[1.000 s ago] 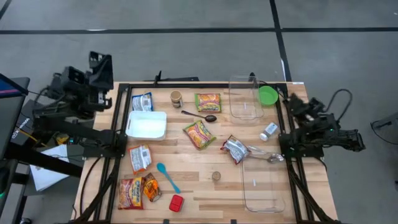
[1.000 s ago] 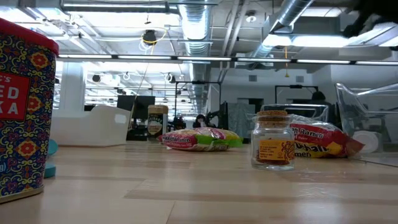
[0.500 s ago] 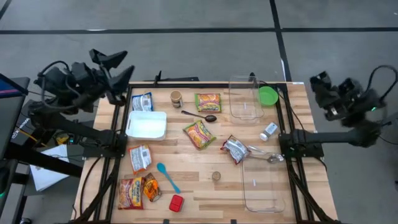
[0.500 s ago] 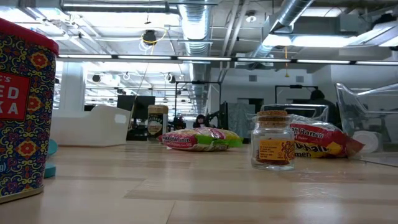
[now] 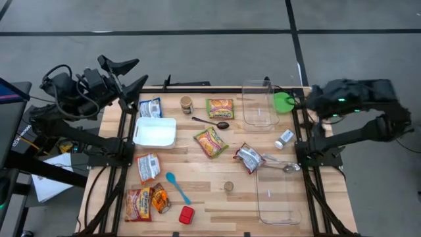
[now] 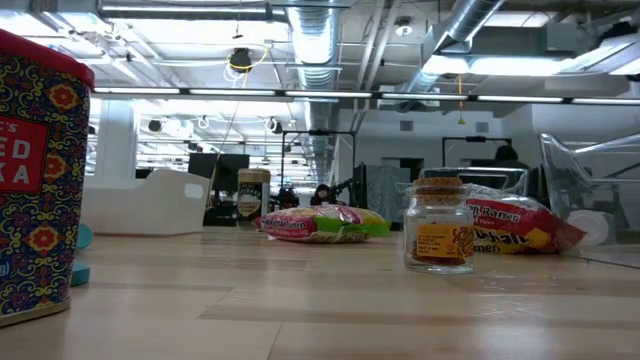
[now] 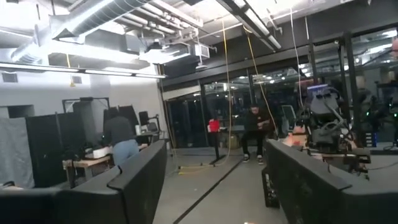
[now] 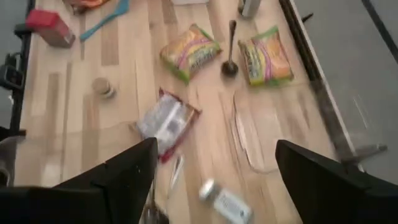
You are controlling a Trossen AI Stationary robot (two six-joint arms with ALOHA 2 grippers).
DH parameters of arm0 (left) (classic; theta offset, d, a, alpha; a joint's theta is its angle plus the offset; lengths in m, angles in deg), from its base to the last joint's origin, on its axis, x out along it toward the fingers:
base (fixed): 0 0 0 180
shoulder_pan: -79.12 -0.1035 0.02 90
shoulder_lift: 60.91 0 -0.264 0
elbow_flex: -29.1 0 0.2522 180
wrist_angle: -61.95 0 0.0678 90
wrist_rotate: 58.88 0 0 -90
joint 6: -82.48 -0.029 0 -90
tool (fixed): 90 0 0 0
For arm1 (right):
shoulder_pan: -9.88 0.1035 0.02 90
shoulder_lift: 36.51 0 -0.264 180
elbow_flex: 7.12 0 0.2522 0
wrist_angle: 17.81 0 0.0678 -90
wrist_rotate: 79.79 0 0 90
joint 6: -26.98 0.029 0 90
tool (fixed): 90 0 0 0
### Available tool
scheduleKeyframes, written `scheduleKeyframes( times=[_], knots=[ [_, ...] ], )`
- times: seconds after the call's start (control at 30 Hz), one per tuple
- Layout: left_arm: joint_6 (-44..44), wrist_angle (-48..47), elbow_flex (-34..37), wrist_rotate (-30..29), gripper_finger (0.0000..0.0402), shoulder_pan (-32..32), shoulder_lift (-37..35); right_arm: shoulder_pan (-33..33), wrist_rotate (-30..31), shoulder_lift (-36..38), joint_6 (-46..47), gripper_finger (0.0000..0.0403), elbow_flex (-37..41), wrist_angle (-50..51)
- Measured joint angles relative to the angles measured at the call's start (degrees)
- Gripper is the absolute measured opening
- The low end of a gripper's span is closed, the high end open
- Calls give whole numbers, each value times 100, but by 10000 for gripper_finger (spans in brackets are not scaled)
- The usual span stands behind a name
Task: Pick & Place Food Item
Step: Put the white seasoning bottle into the top transparent bin
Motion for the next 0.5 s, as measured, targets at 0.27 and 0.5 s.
scheduleKeyframes(
  times=[0.27, 0.5],
  knots=[
    [1, -310, 0, -289, 260, 0, 51, 246, -1139, 296, -432, 318, 1773, -116],
    [0, -397, 2, -289, 260, 0, 165, 754, -932, 784, -909, 317, 3656, -146]
  ],
)
